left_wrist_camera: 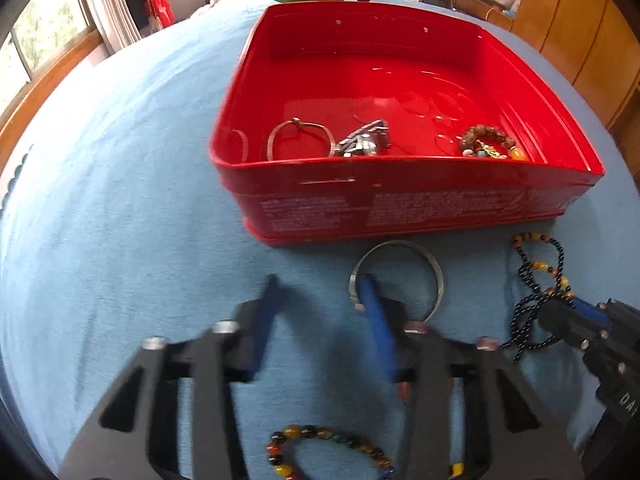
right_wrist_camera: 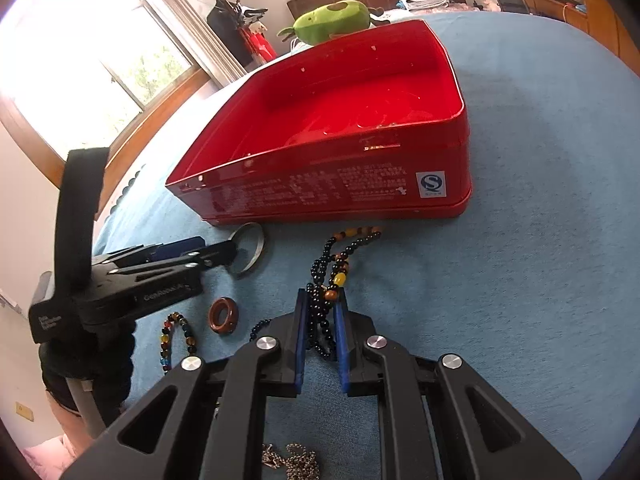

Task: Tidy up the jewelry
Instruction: 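Grasp the silver bangle with the left tool while the right tool grasps the black bead necklace, then place the bangle and black bead necklace into the red tin, opening both tools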

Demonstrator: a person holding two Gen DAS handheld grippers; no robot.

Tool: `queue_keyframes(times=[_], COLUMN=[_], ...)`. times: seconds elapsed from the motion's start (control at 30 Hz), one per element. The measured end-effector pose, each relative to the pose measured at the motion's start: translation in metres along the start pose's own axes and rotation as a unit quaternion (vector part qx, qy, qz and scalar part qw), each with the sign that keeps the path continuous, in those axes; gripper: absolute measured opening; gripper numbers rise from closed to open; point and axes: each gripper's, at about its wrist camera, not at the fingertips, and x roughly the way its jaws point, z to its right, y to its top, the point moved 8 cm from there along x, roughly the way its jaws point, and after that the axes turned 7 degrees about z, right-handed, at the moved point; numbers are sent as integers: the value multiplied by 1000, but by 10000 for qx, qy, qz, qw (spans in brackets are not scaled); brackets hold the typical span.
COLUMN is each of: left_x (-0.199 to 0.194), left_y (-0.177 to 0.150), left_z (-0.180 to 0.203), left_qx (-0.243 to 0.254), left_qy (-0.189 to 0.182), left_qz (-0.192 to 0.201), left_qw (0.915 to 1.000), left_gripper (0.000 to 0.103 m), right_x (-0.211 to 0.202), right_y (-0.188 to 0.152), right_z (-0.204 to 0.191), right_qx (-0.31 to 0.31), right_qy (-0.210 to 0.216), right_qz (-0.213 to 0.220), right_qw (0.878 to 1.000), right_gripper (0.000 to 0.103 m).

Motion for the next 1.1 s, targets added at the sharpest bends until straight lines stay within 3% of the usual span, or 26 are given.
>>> queue_keyframes(times=[0.07, 0.1, 0.43, 0.67, 1.1], left_x=[-1, -1, -8, -36, -71], left_y=[-1, -1, -1, 2, 0], left_z=[-8, -15, -34, -36, -31], left_qx=[-72, -205, -615, -615, -416], left_qy=[29, -45, -376, -569, -778], left_qz=[5, -9, 158, 599, 746], left_qw=[10000, 9998, 9973, 9947, 9933], left_gripper=[4, 2, 2, 2, 2], right_x=[2, 2, 7, -9, -37], right_y=[0, 0, 0, 9, 27], right_z=[2, 3, 1, -5, -18], right_qx=[51, 63, 74, 171, 123], right_qy=[-5, -22, -22, 469, 640], right_qz=[-24, -33, -26, 283, 618], right_qw=[10000, 10000, 10000, 9983, 9960], right_gripper=[12, 13, 13, 12, 12])
